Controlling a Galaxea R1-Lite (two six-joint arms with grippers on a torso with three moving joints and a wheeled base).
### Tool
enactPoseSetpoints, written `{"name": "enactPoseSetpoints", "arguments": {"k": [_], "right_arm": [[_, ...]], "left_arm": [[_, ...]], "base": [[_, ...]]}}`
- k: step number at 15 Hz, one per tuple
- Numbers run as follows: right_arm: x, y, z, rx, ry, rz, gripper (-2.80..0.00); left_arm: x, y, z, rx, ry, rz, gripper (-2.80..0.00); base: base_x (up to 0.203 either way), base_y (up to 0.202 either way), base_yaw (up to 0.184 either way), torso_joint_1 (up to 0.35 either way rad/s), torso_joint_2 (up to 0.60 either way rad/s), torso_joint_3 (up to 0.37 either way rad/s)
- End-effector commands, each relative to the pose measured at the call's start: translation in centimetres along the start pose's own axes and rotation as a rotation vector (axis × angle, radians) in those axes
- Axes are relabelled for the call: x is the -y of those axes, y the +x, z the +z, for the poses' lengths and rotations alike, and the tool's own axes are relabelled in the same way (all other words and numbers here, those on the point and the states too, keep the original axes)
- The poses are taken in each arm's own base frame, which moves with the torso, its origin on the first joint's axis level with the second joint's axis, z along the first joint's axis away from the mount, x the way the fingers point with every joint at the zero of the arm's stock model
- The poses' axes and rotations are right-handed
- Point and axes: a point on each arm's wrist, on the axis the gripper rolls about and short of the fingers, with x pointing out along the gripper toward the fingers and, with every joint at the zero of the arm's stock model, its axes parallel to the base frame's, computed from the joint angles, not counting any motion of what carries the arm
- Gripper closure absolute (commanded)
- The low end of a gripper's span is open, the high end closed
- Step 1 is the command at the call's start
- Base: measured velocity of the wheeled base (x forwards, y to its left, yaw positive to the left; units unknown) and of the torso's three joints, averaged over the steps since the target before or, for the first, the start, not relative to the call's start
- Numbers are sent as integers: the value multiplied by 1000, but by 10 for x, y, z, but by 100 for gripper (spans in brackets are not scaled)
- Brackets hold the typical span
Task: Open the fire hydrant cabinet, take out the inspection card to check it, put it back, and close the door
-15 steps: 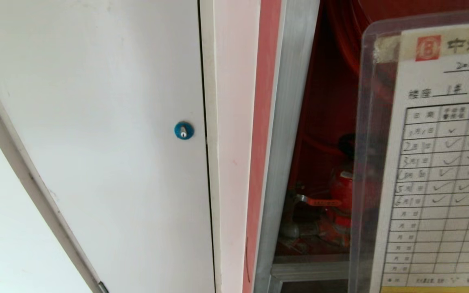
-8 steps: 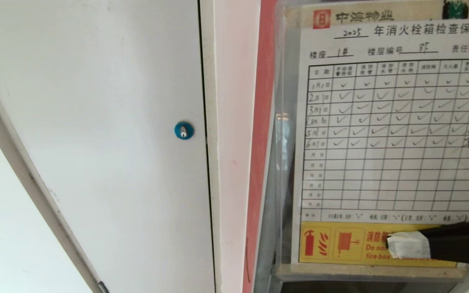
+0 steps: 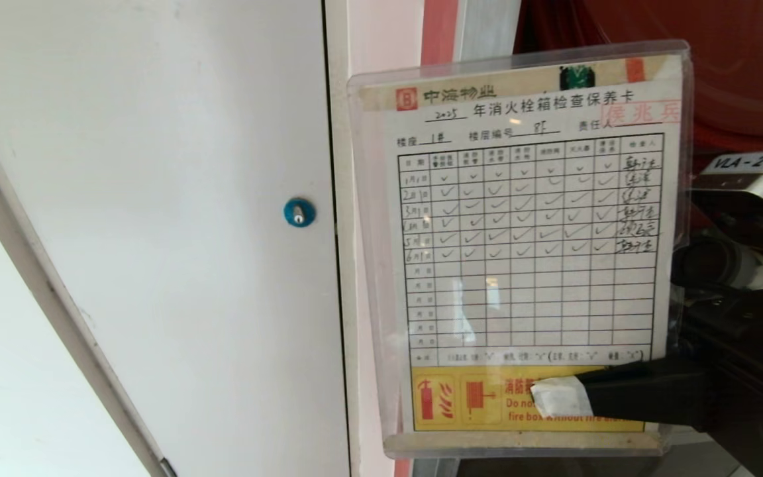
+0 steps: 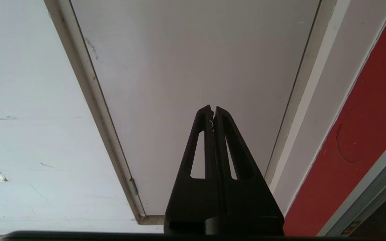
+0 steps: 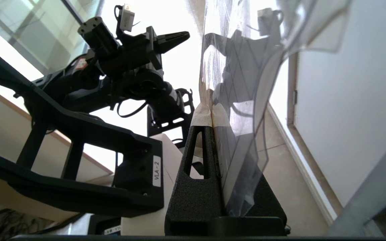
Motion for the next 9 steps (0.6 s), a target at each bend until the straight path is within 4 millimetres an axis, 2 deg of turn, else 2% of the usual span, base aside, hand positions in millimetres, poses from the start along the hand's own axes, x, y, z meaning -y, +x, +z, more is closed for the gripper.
{"name": "enactPoseSetpoints", "arguments": {"k": [1,6,9], "right_arm": [[3,15,-4,-19,21,23,0],[-6,33,-3,0,43,9,0],[-7,35,-4,-5,48,6,0]], "left_arm": [[0,1,-3,-12,0,0,0],[0,1,-3,-12,0,0,0],[0,1,-3,-12,0,0,0]], "base": [[0,0,0,0,0,0],[0,0,0,0,0,0],[0,0,0,0,0,0]]}}
